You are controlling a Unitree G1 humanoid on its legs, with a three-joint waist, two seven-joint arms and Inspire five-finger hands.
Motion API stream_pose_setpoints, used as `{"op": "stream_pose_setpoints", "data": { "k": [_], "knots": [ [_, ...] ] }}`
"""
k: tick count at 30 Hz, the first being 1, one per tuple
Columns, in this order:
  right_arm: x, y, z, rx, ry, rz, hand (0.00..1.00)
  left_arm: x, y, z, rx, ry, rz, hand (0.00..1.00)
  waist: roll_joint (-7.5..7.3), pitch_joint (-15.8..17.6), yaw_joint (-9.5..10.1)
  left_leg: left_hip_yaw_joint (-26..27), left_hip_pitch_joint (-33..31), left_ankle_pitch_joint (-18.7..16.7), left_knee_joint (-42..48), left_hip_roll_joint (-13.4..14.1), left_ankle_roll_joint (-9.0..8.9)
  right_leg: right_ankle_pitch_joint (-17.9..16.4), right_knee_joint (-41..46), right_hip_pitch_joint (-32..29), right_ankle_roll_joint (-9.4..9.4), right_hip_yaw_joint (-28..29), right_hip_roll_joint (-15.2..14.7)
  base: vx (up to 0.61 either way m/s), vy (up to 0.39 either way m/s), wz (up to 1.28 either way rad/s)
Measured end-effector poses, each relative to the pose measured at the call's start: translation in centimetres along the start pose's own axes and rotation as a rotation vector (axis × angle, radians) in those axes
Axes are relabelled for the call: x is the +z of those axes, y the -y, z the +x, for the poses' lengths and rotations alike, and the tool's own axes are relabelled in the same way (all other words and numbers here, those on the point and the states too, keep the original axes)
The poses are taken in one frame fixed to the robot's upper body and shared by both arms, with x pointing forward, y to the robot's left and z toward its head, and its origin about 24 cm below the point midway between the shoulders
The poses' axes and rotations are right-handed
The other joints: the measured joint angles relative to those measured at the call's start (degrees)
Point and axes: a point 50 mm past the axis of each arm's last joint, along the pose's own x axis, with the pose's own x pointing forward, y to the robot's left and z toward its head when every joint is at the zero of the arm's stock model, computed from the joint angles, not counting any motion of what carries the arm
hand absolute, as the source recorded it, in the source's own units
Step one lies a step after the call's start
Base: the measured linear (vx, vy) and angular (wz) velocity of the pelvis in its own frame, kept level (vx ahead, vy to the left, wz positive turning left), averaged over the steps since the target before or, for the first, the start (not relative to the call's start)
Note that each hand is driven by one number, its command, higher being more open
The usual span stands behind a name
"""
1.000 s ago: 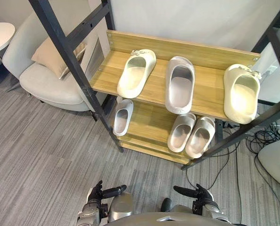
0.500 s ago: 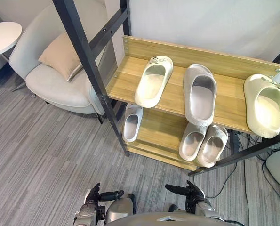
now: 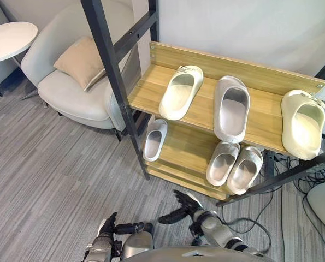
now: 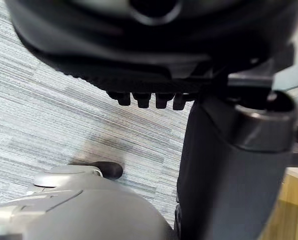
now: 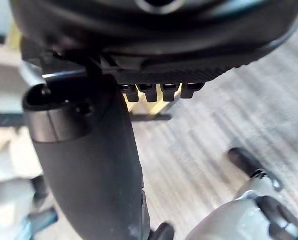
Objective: Organize the slippers on the shoe rack
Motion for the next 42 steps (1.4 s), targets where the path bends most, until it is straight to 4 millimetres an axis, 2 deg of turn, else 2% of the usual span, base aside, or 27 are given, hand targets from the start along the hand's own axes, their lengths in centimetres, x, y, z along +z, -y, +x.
{"op": "stream_pose_setpoints", "data": {
  "k": [2,4,5,6,7,8,9,10,11,14,15,17,19,21,22,26,32,36,42],
  "knots": [
    [3.9,-1.4,-0.2,0.121,0.17,-0.011,1.0,0.2,-0.1,0.0,0.008,0.008,0.022,1.0,-0.51,-0.32,0.81,0.25,0.0,0.16,-0.17,0.01,0.03,0.23,0.0,-0.25,0.01,0.31,0.0,-0.03,0.017,-0.06],
    [6.0,-2.0,-0.6,0.176,0.267,-0.01,1.0,0.3,-0.1,0.1,0.013,0.01,0.034,1.0,-0.72,-0.45,1.02,0.65,0.07,0.16,-0.17,0.05,0.03,0.35,-0.01,-0.41,0.01,0.77,0.0,-0.02,0.019,-0.12],
    [8.0,-2.3,-1.4,0.223,0.363,-0.021,1.0,0.3,-0.1,0.1,0.014,0.013,0.049,1.0,-0.77,-0.48,1.06,1.18,0.19,0.15,-0.17,0.09,0.03,0.6,-0.07,-0.54,0.09,1.31,0.0,-0.01,0.023,-0.18],
    [9.1,-2.4,-1.9,0.243,0.415,-0.022,1.0,0.3,-0.1,0.1,0.014,0.015,0.057,1.0,-0.77,-0.49,0.99,1.4,0.25,0.15,-0.17,0.1,0.03,0.72,-0.13,-0.55,0.08,1.53,-0.01,-0.02,0.029,-0.26],
    [11.4,-2.1,-3.3,0.273,0.527,-0.014,1.0,0.4,-0.1,0.1,0.015,0.017,0.066,1.0,-0.86,-0.54,0.91,2.24,0.53,0.11,-0.19,0.28,0.01,0.73,0.23,-0.85,0.1,2.43,-0.05,-0.02,0.02,-0.23],
    [12.2,-1.9,-3.8,0.281,0.568,-0.015,1.0,0.3,-0.2,0.1,0.016,0.017,0.068,1.0,-0.92,-0.61,0.89,2.55,0.59,0.08,-0.2,0.34,-0.03,0.76,0.34,-1.03,0.15,2.79,-0.05,-0.03,0.027,-0.3],
    [14.1,-1.5,-5.2,0.291,0.673,-0.025,1.0,0.3,-0.2,0.1,0.02,0.017,0.084,1.0,-0.98,-0.69,0.45,3.07,0.68,0.03,-0.2,0.48,-0.06,0.79,0.65,-1.38,0.18,3.36,-0.01,-0.03,0.02,-0.2],
    [14.9,-1.2,-5.7,0.288,0.716,-0.025,1.0,0.3,-0.3,0.1,0.021,0.017,0.091,1.0,-1.0,-0.7,0.2,3.29,0.81,0.0,-0.2,0.52,-0.09,0.8,0.75,-1.41,0.18,3.55,-0.01,-0.03,0.018,-0.3],
    [16.7,-0.5,-7.2,0.277,0.823,-0.026,1.0,0.2,-0.2,0.0,0.018,0.015,0.103,1.0,-0.97,-0.78,-0.11,4.26,1.48,-0.21,-0.2,0.67,-0.18,0.83,1.02,-1.41,0.22,4.55,0.02,-0.02,0.015,-0.26],
    [20.1,1.8,-11.0,0.163,1.066,-0.033,1.0,0.2,-0.3,0.0,0.011,0.016,0.135,1.0,-1.04,-1.25,-1.67,5.33,2.03,-0.5,-0.02,0.81,-0.38,0.96,1.31,-1.52,0.23,5.77,0.07,-0.01,0.014,-0.22],
    [20.6,2.2,-11.7,0.141,1.104,-0.033,1.0,0.2,-0.3,0.0,0.01,0.017,0.135,1.0,-1.02,-1.28,-1.81,5.65,2.15,-0.58,0.04,0.87,-0.38,1.04,1.3,-1.52,0.2,6.09,0.11,-0.01,0.016,-0.25],
    [22.2,4.2,-14.7,0.035,1.278,-0.001,1.0,0.0,-0.2,0.0,0.007,0.009,0.15,1.0,-0.75,-1.63,-2.83,6.35,2.3,-1.02,0.69,0.93,-0.28,1.23,1.25,-1.46,0.22,6.86,0.15,0.0,0.013,-0.2],
    [22.7,5.9,-16.7,-0.086,1.392,0.0,1.0,-0.5,-0.1,-0.2,0.003,-0.002,0.147,1.0,-0.18,-2.06,-3.45,7.25,2.8,-1.29,0.84,1.04,-0.29,1.47,1.13,-1.37,0.37,7.81,0.22,0.0,0.011,-0.2],
    [22.7,6.7,-17.4,-0.169,1.424,-0.017,1.0,-0.8,0.0,-0.3,-0.001,-0.01,0.145,1.0,0.26,-2.31,-3.88,7.5,3.15,-1.39,0.86,1.06,-0.25,1.51,1.13,-1.2,0.39,8.17,0.23,0.0,0.006,-0.13],
    [22.7,7.6,-17.9,-0.288,1.427,-0.068,1.0,-1.1,0.1,-0.4,-0.001,-0.016,0.144,1.0,0.71,-2.61,-4.67,7.53,3.19,-1.44,0.96,1.08,-0.22,1.55,1.15,-1.16,0.39,8.26,0.24,-0.02,-0.001,-0.06],
    [22.4,8.9,-18.7,-0.52,1.402,-0.217,1.0,-1.4,0.3,-0.5,-0.001,-0.022,0.141,1.0,1.45,-3.05,-5.15,8.37,3.64,-1.66,0.96,1.5,-0.54,1.73,1.02,-1.26,0.35,9.23,0.6,-0.03,-0.005,-0.12],
    [22.2,10.7,-20.0,-0.819,1.383,-0.361,1.0,-1.6,0.4,-0.5,-0.002,-0.027,0.14,1.0,1.59,-3.15,-5.33,8.83,3.76,-1.85,0.51,1.69,-0.82,1.9,0.49,-1.47,0.31,9.84,0.88,0.0,-0.007,-0.06],
    [21.6,12.1,-19.7,-0.95,1.285,-0.45,1.0,-1.7,0.3,-0.6,-0.005,-0.029,0.14,1.0,1.53,-3.36,-5.38,9.05,3.09,-1.76,0.31,1.64,-0.66,2.0,0.3,-2.33,0.38,10.18,0.91,0.03,-0.002,-0.04],
    [19.8,14.7,-17.8,-1.043,1.027,-0.557,1.0,-1.6,0.4,-0.6,-0.009,-0.026,0.138,1.0,1.52,-3.36,-5.32,8.86,2.18,-1.92,0.13,1.57,-0.39,2.16,-0.28,-2.9,0.49,10.17,1.02,0.03,-0.006,0.0]
  ]
}}
